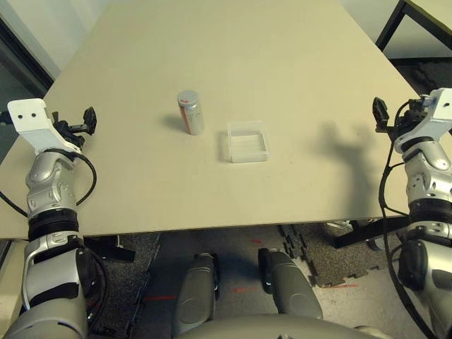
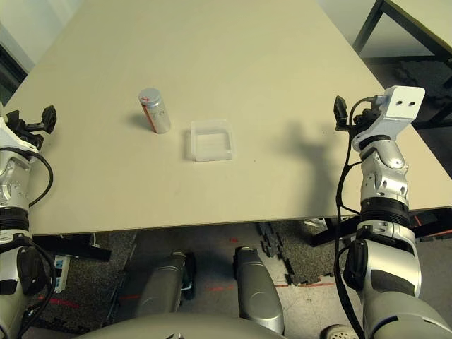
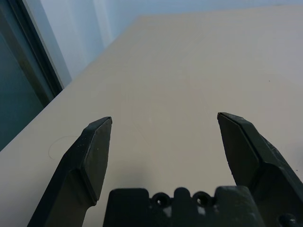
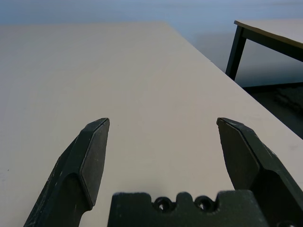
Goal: Pour the medicine from the bottle into the box.
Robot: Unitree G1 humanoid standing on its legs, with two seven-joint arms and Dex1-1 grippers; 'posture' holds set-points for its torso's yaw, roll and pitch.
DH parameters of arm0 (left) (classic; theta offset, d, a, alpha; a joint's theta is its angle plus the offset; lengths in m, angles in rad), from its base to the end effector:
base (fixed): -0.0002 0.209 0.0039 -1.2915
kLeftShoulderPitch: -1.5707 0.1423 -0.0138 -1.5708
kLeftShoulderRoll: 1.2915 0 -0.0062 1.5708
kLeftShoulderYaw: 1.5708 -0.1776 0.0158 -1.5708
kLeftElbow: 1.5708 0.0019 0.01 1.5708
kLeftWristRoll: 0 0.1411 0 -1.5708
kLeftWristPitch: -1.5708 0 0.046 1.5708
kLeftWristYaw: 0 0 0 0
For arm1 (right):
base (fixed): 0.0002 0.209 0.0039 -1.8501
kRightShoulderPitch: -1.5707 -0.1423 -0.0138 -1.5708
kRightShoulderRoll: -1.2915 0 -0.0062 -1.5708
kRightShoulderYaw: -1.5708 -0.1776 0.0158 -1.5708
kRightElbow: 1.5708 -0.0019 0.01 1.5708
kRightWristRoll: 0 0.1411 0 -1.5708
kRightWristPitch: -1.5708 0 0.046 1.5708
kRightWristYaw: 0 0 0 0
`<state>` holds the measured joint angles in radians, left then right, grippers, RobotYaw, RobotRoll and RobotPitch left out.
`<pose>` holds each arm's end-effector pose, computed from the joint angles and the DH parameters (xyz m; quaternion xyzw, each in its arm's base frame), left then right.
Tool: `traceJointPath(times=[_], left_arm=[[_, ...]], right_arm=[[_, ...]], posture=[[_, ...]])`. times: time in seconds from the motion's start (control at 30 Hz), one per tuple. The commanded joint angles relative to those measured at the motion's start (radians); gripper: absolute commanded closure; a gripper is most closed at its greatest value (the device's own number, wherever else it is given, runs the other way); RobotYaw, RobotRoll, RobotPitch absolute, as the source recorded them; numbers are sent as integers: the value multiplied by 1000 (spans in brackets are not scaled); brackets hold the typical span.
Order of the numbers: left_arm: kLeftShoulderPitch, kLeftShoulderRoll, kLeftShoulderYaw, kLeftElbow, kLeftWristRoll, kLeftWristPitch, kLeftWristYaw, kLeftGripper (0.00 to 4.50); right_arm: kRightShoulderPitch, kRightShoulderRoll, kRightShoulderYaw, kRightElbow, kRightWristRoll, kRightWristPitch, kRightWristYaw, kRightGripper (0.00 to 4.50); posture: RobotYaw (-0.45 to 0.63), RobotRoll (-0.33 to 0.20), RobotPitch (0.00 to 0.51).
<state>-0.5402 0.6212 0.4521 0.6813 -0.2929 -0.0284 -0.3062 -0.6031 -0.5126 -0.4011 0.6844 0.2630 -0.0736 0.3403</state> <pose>0.2635 0.3480 0.1396 0.0160 -0.0613 0.1234 0.9903 0.2864 -0.3126 0.1340 -0.0024 -0.0814 -0.0556 0.9951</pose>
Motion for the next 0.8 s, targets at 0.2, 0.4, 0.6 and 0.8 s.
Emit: traceJointPath(times=[0.2,0.4,0.6,0.8], left_arm=[[15,66,-113,-232,-109,274,-341,32],[64,104,-164,-399,-155,417,-480,32],[95,102,-234,-518,-178,522,-560,32],[64,71,-295,-487,-151,515,-582,32]], right_arm=[[-41,-63,139,-182,30,241,239,0],[-41,-72,202,-337,62,417,334,0],[-30,-51,250,-447,87,528,375,0],[-24,-12,277,-532,98,590,364,0]], posture=[[33,0,164],[42,0,157],[27,0,154],[-1,0,150]])
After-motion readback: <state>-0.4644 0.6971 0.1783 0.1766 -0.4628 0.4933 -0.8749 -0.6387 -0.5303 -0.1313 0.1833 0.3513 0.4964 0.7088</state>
